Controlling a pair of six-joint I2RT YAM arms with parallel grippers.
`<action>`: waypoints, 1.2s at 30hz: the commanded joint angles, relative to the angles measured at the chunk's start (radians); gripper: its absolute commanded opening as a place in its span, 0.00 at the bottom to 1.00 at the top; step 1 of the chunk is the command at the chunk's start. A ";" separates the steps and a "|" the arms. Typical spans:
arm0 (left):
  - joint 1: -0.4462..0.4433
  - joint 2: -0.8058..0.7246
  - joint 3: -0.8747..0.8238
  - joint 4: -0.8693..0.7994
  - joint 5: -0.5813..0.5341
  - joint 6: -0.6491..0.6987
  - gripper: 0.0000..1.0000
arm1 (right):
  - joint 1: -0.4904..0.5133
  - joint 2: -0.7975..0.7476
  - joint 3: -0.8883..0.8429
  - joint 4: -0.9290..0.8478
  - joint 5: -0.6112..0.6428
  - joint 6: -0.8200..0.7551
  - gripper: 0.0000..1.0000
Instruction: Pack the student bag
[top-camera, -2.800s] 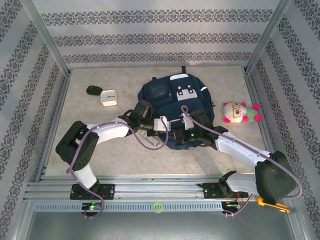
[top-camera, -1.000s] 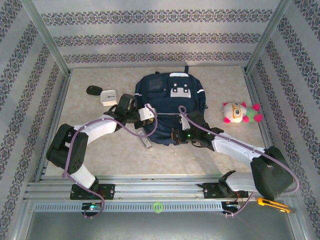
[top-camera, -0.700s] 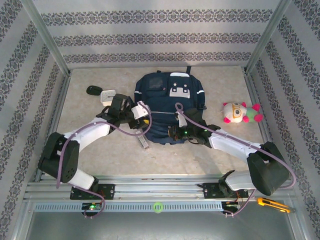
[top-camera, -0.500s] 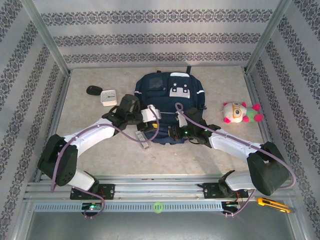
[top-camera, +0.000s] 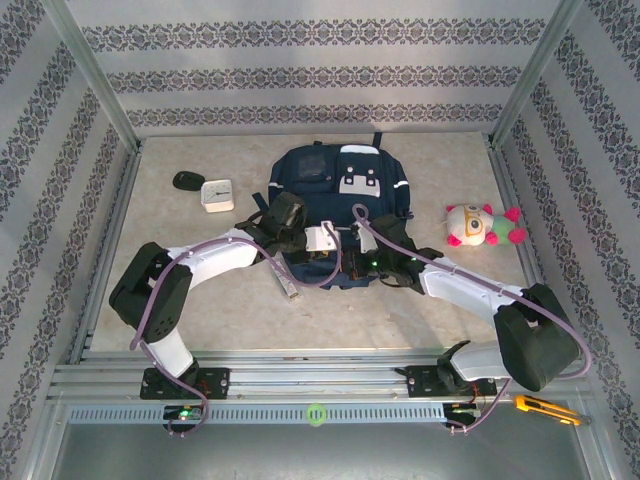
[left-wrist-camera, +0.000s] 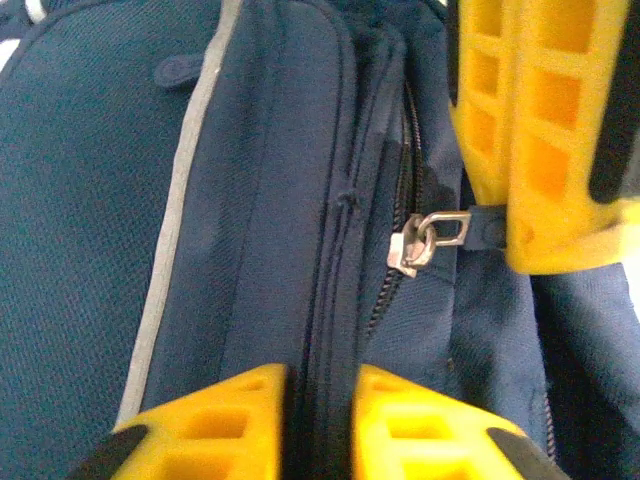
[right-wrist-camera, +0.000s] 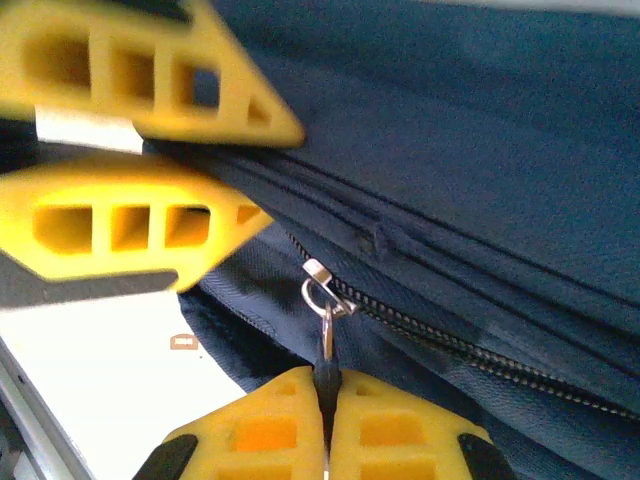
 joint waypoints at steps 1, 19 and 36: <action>0.036 -0.040 -0.040 -0.016 -0.004 0.010 0.06 | -0.032 -0.046 0.006 -0.019 -0.029 -0.022 0.00; 0.081 -0.138 -0.091 -0.027 0.080 -0.082 0.51 | -0.052 -0.051 -0.009 0.003 -0.079 -0.041 0.00; -0.042 -0.024 -0.074 0.116 -0.005 -0.143 0.13 | -0.089 -0.024 -0.004 0.010 -0.144 -0.032 0.00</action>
